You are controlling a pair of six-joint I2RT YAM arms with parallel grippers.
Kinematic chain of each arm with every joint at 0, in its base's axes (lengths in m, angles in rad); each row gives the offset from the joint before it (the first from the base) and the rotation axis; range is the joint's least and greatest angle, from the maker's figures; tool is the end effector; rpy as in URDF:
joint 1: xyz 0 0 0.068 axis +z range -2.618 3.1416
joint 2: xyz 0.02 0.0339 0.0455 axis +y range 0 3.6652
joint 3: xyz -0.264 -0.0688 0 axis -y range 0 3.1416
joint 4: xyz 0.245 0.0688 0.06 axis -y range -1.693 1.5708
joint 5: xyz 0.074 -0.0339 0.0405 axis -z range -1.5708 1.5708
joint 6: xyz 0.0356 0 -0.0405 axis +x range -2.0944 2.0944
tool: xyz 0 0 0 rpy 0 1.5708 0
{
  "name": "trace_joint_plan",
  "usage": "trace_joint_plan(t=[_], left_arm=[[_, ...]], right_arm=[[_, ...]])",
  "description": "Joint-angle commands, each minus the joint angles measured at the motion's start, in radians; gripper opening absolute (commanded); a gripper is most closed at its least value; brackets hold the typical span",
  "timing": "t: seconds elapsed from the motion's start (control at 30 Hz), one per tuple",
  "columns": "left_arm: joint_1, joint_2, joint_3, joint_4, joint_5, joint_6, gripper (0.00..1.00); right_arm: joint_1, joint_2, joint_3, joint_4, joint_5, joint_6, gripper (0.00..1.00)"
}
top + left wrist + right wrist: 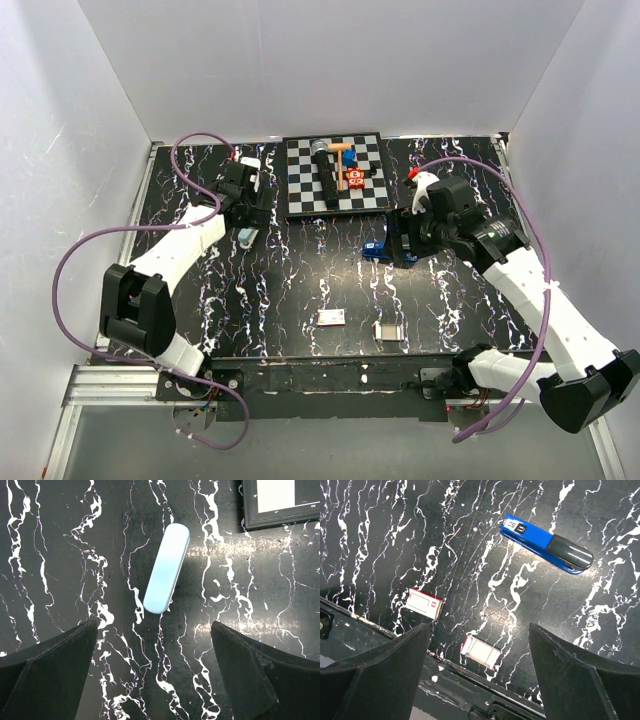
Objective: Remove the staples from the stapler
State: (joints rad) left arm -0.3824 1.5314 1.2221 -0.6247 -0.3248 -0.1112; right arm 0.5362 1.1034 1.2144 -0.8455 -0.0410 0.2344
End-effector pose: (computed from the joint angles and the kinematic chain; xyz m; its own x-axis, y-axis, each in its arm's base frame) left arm 0.3060 -0.1108 0.2732 -0.7610 0.1927 -0.6194 0.0937 0.9775 0.1890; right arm 0.1877 0.1132 0.3625 -0.6850 -0.1371 -0.7155 -0.3881 0.8999 0.1991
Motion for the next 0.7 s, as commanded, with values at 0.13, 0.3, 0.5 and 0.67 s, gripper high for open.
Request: trace_joint_plan(t=[0.13,0.3,0.5,0.67], left_arm=[[0.034,0.101,0.013,0.020,0.070,0.012,0.98],[0.059,0.174,0.031,0.017,0.099,0.004,0.94],[0.080,0.231,0.047,0.016,0.136,0.005,0.87],[0.086,0.271,0.062,0.017,0.150,0.010,0.81]], right_arm=[[0.028,-0.008,-0.032,0.069,-0.053,0.020,0.87],[0.038,-0.010,-0.046,0.074,-0.053,0.020,0.87],[0.045,-0.010,-0.069,0.086,-0.056,0.031,0.87],[0.048,-0.007,-0.073,0.091,-0.060,0.031,0.87]])
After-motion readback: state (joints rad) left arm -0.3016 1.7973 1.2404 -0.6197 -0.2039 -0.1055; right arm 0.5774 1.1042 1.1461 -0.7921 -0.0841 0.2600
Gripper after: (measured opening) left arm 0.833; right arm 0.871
